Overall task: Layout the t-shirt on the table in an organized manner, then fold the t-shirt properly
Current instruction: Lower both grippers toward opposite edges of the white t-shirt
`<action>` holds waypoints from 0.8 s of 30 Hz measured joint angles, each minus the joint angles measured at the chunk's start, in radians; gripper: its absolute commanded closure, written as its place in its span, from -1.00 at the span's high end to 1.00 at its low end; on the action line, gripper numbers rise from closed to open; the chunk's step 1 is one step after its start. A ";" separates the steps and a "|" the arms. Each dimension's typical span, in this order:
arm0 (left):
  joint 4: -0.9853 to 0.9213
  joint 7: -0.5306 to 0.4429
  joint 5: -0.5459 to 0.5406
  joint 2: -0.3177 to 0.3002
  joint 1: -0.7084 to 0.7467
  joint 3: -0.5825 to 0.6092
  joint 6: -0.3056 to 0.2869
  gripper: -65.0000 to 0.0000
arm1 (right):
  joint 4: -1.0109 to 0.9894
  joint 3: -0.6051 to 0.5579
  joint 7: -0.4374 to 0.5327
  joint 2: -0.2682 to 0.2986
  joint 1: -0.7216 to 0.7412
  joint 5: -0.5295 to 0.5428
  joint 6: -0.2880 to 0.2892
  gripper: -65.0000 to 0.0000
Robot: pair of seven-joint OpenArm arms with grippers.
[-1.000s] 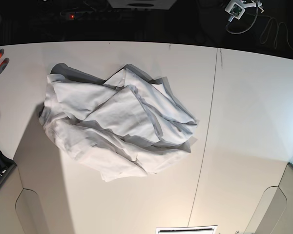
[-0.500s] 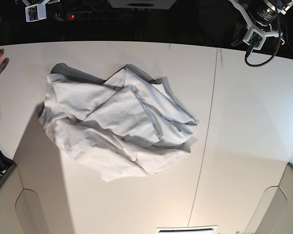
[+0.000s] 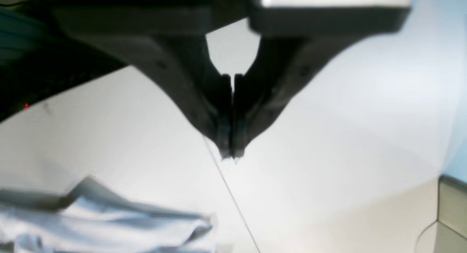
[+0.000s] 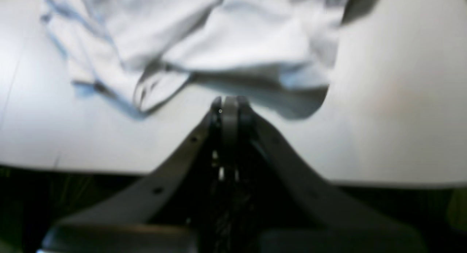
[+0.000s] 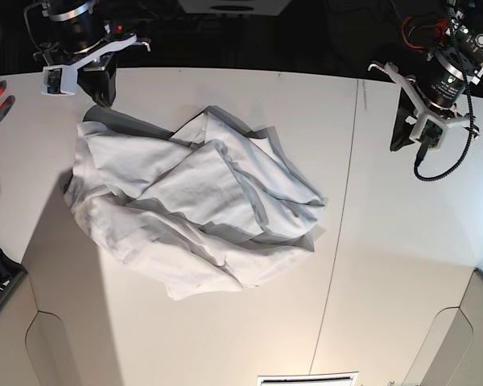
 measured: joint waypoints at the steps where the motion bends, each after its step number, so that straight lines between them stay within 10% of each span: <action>1: 0.000 0.000 0.000 0.003 -0.010 0.000 0.001 -1.00 | 0.000 0.000 0.001 0.000 0.019 -0.014 0.001 -1.00; 6: 0.000 0.000 0.006 0.037 -0.073 0.000 -0.019 -1.00 | -0.001 0.000 -0.011 0.013 0.101 -0.062 0.000 -1.00; 13: 0.000 0.007 0.007 0.108 -0.180 0.002 -0.281 -1.00 | -0.001 0.002 -0.017 0.025 0.189 -0.100 -0.002 -1.00; 22: -0.002 0.046 -0.015 0.117 -0.335 0.079 -0.309 -1.00 | -0.003 0.061 -0.081 0.025 0.267 -0.211 -0.081 -1.00; 24: -0.002 0.050 -0.015 0.119 -0.346 0.114 -0.309 -1.00 | -0.006 0.093 -0.084 0.025 0.275 -0.212 -0.082 -0.58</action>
